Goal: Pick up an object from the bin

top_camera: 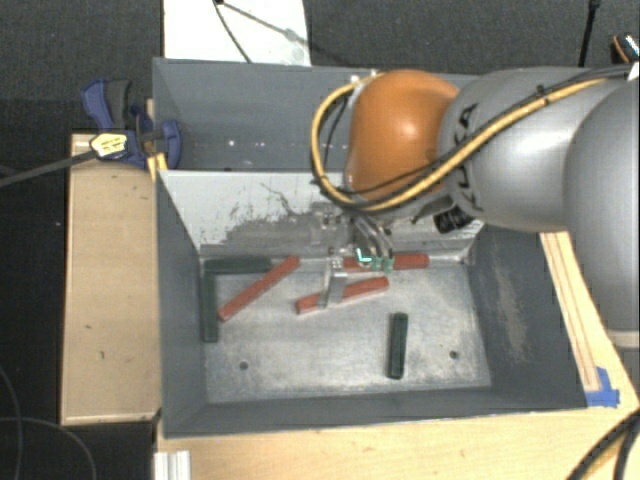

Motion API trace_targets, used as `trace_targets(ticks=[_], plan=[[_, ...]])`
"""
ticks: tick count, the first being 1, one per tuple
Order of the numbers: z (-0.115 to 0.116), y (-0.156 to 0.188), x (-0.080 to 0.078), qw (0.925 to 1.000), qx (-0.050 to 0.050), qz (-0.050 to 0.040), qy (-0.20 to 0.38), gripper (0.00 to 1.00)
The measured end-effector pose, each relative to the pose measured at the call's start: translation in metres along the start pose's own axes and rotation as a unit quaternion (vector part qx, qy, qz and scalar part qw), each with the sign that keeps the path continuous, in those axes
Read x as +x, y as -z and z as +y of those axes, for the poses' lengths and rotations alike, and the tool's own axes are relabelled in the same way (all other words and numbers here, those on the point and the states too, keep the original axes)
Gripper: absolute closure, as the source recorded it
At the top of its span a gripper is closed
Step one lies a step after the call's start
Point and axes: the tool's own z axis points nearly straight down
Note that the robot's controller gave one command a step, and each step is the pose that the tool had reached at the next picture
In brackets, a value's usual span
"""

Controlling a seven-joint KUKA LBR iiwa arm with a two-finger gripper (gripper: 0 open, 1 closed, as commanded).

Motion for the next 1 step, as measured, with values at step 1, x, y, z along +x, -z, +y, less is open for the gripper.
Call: trace_targets(ticks=[1], plan=[[-0.0225, -0.0916, 0.0185, 0.9999, 0.001, 0.0008, -0.012, 0.0]])
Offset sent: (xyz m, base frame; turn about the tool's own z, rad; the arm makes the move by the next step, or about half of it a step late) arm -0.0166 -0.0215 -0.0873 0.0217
